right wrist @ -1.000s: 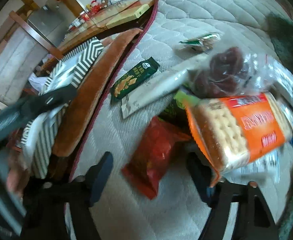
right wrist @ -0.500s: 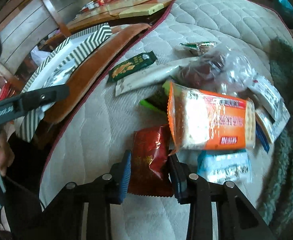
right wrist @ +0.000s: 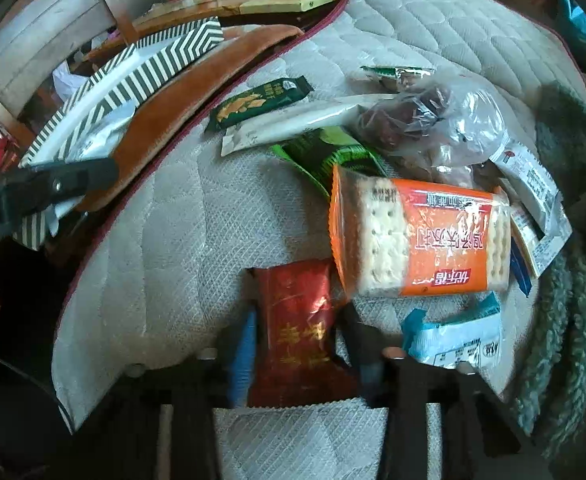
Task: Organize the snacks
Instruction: 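Grasp the red snack wrapper with the right gripper while left holds white packet, then carry both packets over the white tray and open both grippers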
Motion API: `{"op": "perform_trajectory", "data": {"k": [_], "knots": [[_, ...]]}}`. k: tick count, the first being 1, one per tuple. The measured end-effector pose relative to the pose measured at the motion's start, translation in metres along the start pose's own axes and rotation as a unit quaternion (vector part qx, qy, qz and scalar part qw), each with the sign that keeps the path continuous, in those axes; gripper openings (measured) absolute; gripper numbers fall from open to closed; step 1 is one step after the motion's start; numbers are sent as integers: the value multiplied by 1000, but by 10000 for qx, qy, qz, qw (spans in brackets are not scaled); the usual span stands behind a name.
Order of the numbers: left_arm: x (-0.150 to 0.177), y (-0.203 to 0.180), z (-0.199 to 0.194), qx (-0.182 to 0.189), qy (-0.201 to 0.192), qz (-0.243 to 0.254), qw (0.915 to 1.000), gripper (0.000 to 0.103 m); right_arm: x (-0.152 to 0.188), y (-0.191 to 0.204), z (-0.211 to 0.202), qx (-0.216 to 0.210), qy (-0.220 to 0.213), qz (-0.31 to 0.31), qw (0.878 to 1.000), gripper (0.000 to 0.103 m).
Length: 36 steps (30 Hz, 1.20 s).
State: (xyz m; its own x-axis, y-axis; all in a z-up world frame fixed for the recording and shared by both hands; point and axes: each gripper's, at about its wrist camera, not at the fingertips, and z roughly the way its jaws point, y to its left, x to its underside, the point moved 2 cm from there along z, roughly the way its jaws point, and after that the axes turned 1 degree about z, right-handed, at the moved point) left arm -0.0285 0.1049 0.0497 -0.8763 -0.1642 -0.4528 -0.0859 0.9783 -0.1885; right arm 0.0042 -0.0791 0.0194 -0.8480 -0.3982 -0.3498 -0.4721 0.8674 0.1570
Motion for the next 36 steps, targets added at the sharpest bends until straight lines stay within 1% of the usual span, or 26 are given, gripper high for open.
{"op": "perform_trajectory", "data": {"k": [2, 8, 16, 23, 30, 36], "knots": [[0, 0, -6, 13, -64, -7, 10000, 50, 2, 4, -13, -180, -89, -72, 9998, 34], [0, 6, -29, -8, -275, -75, 9996, 50, -3, 33, -48, -414, -441, -335, 9976, 34], [2, 32, -60, -184, -506, -339, 9980, 50, -24, 84, -80, -138, -830, -942, 9920, 34], [0, 69, -81, -398, -706, -694, 9943, 50, -49, 113, -88, -73, -1019, -1268, 9867, 34], [-1, 101, -82, -553, -730, -1020, 9906, 50, -71, 137, -84, -11, -1051, -1610, 9813, 34], [0, 126, -77, -666, -698, -1253, 9874, 50, -87, 155, -70, -35, -962, -1841, 9782, 34]]}}
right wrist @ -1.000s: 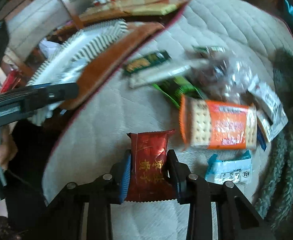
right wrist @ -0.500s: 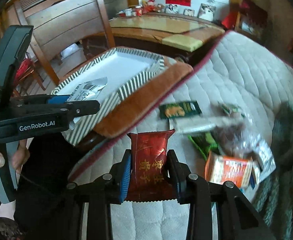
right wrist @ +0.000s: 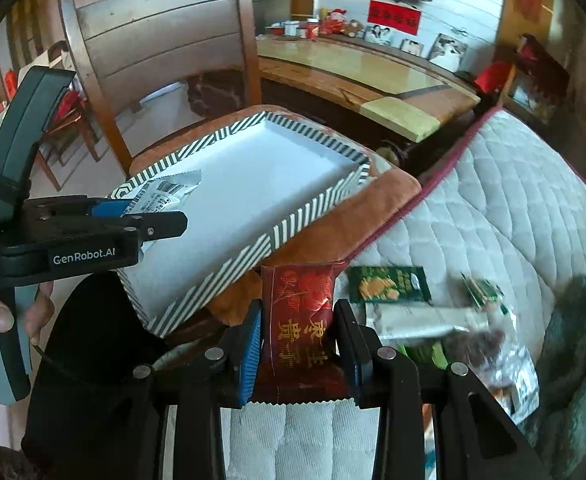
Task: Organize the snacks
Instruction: 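Carry both packets over the white tray and open both grippers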
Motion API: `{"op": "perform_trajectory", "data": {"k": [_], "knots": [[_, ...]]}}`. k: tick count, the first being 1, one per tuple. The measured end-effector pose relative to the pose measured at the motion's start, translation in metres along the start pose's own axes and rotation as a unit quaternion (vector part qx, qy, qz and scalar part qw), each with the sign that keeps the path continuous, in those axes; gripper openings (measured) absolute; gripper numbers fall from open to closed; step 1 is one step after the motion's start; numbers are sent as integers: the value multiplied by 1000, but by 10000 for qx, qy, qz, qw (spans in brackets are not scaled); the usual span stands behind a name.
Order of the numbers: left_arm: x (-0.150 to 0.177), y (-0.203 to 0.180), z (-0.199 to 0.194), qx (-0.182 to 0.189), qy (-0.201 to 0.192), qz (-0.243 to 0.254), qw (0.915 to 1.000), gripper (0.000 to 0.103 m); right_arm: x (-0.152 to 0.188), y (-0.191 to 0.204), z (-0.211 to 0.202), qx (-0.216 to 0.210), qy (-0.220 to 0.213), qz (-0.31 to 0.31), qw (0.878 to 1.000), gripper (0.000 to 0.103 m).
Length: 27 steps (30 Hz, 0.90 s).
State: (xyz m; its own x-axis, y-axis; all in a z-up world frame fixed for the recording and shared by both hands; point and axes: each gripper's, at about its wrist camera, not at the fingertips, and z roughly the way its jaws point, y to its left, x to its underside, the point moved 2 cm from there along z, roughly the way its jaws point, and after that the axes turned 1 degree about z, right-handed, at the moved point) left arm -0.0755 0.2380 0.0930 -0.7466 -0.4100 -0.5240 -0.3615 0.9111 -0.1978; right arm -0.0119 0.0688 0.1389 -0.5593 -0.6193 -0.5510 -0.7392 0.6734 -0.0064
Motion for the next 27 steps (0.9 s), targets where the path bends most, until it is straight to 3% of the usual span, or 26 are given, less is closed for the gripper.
{"op": "perform_trajectory", "data": {"k": [13, 27], "knots": [[-7, 38, 28, -271, 143, -342, 9989, 50, -38, 18, 50, -160, 213, -407, 9988, 34], [-10, 55, 47, -554, 237, -445, 9972, 50, -70, 33, 109, -399, 489, -676, 9957, 34]]}}
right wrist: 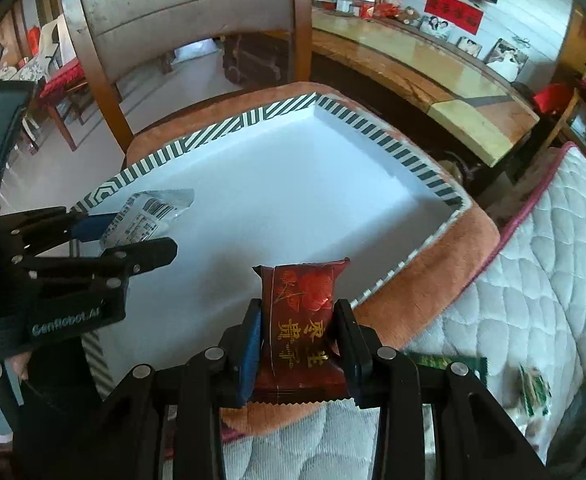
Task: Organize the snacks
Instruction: 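Carry both packets over the white tray and open both grippers, then return both grippers to the snack pile on the mattress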
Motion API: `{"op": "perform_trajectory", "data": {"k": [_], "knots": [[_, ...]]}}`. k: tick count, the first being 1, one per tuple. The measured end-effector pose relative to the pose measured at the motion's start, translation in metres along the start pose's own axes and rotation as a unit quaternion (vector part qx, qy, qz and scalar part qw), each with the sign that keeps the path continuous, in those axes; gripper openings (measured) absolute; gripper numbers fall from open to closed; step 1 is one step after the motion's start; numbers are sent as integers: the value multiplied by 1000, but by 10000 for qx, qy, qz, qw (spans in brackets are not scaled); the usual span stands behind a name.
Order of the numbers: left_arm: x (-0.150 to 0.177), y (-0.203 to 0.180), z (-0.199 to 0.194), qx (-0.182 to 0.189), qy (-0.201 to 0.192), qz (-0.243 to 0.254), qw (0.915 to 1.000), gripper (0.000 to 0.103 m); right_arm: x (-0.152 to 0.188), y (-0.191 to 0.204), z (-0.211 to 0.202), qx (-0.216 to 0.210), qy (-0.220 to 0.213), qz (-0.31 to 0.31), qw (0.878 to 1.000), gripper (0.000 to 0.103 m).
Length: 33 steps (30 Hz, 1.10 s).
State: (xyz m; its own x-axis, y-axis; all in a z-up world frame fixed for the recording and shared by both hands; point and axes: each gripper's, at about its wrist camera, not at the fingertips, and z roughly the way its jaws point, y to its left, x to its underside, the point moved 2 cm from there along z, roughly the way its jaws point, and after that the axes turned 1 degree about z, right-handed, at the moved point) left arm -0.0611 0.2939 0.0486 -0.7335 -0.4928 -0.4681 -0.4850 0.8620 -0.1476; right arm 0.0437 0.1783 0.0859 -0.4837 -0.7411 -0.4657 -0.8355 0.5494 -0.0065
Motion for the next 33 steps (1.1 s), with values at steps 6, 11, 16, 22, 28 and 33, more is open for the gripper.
{"op": "perform_trajectory", "data": {"k": [6, 11, 16, 22, 28, 33], "knots": [[-2, 3, 5, -126, -12, 2, 9999, 50, -12, -1, 16, -182, 19, 47, 9998, 34], [-3, 7, 9, -189, 25, -48, 9998, 50, -20, 7, 25, -303, 39, -19, 9995, 34], [-2, 9, 13, -205, 93, -117, 9997, 51, -18, 5, 29, -658, 18, 230, 9976, 34], [-1, 10, 14, -107, 136, -160, 9997, 58, -12, 9, 14, -522, -137, 197, 9983, 41], [0, 10, 3, -7, 49, -192, 9998, 66, -6, 10, -9, -380, -319, 166, 9986, 48], [-1, 5, -12, 57, -85, -152, 9998, 66, 5, 7, -28, -303, -421, 244, 9984, 49]]}}
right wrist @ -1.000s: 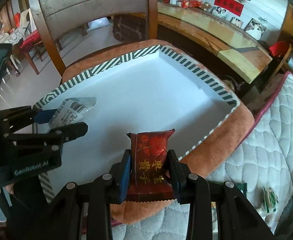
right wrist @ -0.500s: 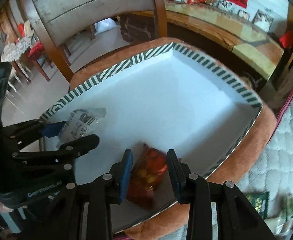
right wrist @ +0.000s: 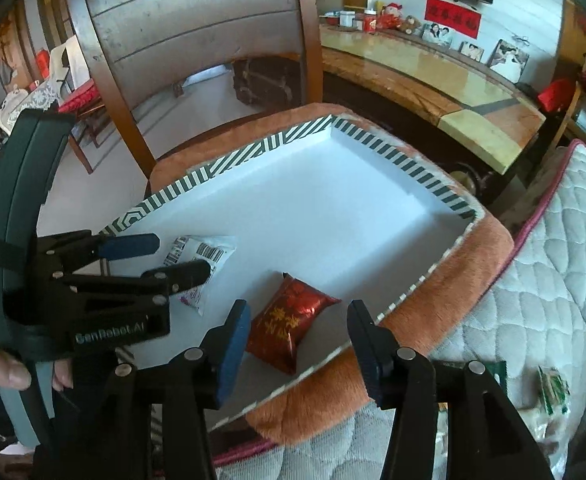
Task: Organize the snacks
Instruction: 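Return both grippers to the snack pile on the mattress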
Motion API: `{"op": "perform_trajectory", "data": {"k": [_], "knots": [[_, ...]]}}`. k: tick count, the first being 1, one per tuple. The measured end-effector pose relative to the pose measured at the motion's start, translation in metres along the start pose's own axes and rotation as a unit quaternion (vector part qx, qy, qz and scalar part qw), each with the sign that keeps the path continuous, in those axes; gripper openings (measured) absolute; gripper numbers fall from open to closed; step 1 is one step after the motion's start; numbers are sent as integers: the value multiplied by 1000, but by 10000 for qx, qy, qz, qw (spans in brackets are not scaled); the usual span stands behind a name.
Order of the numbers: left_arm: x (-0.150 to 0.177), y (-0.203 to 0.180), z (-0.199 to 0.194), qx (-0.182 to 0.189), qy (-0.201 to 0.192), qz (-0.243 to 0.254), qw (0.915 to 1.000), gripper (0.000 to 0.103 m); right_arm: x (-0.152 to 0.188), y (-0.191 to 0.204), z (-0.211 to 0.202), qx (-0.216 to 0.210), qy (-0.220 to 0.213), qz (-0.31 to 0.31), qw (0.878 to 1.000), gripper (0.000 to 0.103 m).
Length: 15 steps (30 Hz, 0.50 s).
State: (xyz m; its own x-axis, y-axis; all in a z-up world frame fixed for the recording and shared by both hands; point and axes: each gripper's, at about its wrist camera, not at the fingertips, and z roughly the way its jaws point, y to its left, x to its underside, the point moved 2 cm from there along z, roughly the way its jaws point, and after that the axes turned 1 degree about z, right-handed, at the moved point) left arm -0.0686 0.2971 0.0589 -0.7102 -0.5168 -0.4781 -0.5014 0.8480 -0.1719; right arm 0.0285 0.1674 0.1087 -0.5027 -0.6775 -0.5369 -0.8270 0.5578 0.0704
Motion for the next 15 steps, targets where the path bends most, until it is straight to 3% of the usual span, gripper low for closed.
{"op": "perform_trajectory", "data": {"k": [15], "knots": [[18, -93, -39, 449, -159, 911, 9947, 69, 84, -61, -65, 436, -142, 981, 9941, 52]]}}
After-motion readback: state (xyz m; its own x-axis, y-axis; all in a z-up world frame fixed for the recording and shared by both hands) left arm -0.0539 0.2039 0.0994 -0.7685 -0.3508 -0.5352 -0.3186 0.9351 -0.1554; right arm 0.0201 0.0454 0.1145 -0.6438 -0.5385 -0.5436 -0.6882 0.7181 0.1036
